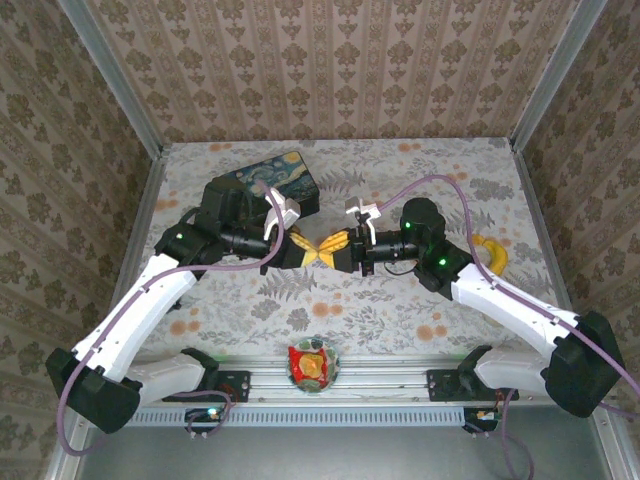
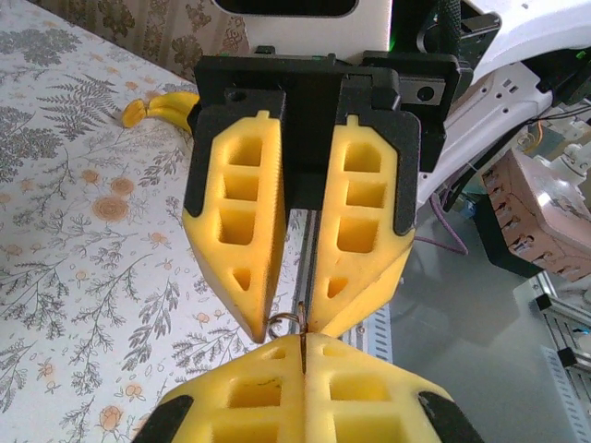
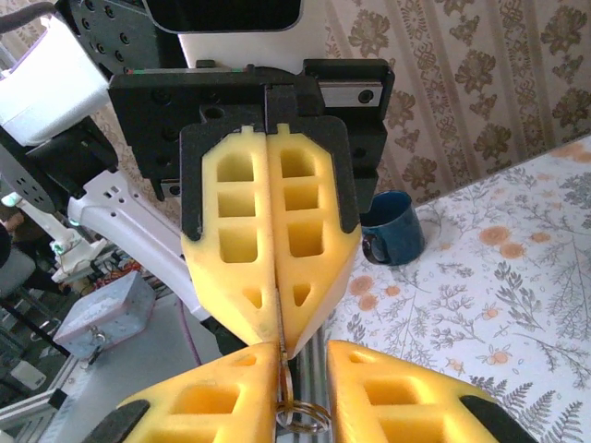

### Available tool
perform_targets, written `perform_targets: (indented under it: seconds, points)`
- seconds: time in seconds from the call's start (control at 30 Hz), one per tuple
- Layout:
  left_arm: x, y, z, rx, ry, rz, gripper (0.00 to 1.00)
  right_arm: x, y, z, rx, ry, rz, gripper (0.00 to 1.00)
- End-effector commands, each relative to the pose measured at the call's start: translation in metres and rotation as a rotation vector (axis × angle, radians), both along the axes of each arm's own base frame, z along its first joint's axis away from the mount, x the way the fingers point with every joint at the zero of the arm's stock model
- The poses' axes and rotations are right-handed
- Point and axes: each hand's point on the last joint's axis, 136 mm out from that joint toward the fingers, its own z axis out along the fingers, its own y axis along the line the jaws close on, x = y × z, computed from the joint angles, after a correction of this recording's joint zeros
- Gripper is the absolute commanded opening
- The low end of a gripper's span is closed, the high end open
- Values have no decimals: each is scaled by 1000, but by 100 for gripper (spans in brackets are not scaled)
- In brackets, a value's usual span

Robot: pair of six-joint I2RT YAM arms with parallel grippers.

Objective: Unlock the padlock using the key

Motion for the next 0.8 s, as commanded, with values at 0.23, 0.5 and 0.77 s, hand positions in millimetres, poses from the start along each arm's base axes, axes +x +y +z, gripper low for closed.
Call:
perform_targets:
  seconds: [0.23,0.5,0.77]
  points:
    - [0,0,8,-40,0,-13,0,-8,4,6,14,-7,58,21]
    - [1,1,8,-41,1,-5,0,-11,5,2,7,0,78,17]
    - [6,1,7,-49,8,14,0,-14,5,3,14,3,97,0]
